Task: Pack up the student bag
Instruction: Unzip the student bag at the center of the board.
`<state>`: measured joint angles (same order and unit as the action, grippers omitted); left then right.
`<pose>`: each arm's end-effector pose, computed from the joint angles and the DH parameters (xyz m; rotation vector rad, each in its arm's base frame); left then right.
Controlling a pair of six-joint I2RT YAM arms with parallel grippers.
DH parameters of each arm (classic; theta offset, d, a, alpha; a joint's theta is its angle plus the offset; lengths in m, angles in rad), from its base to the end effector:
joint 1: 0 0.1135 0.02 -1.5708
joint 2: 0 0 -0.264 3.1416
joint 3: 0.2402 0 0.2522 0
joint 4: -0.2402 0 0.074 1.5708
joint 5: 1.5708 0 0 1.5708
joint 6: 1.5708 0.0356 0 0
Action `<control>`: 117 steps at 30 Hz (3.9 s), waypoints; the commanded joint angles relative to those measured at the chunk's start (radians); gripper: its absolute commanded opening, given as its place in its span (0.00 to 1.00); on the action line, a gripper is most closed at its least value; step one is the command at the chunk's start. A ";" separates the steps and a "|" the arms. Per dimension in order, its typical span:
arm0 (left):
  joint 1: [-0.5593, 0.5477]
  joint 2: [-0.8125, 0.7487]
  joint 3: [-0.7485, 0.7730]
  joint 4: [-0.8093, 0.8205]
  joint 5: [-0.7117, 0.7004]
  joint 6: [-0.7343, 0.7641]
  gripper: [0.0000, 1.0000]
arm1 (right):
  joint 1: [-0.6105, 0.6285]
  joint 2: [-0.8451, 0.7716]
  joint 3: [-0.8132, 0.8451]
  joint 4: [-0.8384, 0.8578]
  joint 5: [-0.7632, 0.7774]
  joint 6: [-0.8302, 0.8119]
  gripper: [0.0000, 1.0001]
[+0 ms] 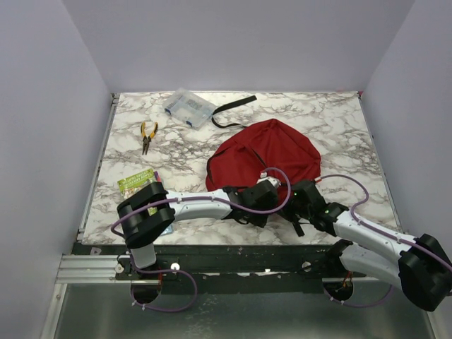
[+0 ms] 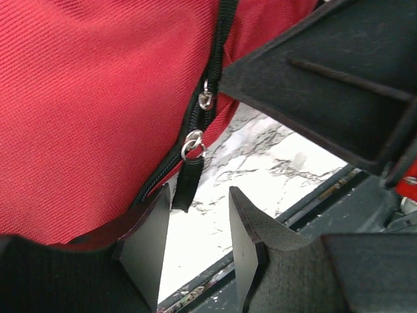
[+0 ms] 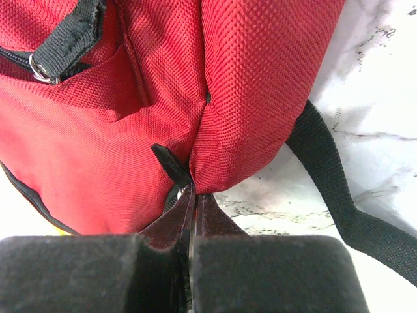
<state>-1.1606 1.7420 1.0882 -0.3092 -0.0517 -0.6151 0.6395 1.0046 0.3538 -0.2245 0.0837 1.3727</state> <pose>0.1446 -0.3280 0.1823 0.6945 2.5627 -0.6026 0.1460 0.1049 0.1516 0.9704 2.4170 0.7391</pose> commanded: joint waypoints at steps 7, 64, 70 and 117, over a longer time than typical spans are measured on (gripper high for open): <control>-0.004 0.042 0.055 -0.068 -0.114 0.039 0.21 | -0.005 -0.011 -0.004 -0.012 0.006 -0.019 0.00; 0.286 -0.554 -0.421 0.211 0.217 0.025 0.00 | 0.141 0.254 0.470 -0.102 -0.223 -0.995 0.59; 0.289 -0.552 -0.428 0.217 0.226 0.010 0.00 | 0.157 0.299 0.470 -0.067 -0.265 -1.027 0.58; 0.774 -0.410 -0.280 0.205 0.502 0.025 0.00 | 0.189 0.290 0.480 0.009 -0.172 -0.988 0.56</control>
<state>-0.3927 1.3838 0.8501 -0.1444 0.3893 -0.5972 0.8192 1.2427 0.7574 -0.3046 -0.0868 0.4690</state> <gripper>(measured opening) 0.005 0.500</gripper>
